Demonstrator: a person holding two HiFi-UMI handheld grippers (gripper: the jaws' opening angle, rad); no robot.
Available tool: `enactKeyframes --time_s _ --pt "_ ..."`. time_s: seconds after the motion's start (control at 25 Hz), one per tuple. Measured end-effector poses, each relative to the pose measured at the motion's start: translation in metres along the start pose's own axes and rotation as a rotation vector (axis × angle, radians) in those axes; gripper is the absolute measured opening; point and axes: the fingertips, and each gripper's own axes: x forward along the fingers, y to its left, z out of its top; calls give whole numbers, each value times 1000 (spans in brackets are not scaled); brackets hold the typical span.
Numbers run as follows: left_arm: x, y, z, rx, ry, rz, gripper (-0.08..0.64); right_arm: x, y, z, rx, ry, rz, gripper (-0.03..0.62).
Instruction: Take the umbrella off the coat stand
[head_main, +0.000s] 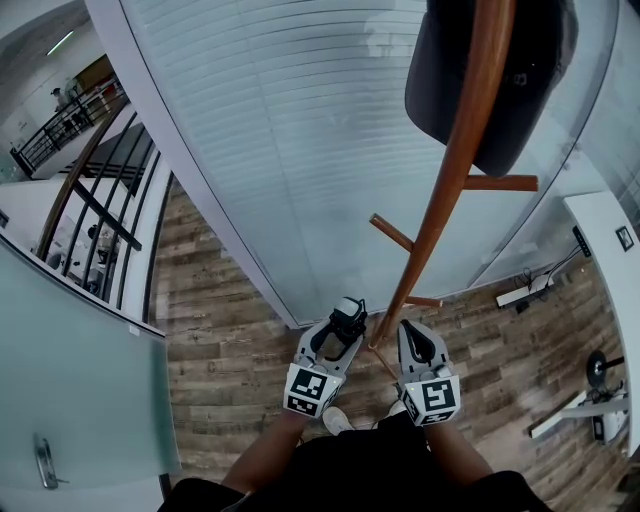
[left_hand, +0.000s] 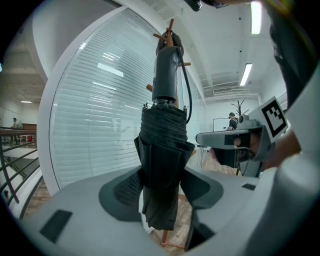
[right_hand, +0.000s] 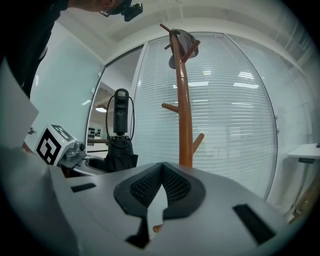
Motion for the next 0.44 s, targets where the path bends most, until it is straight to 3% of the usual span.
enactKeyframes --time_s 0.44 --pt "4 -3 5 15 -6 -4 241 0 -1 5 -19 -17 10 5"
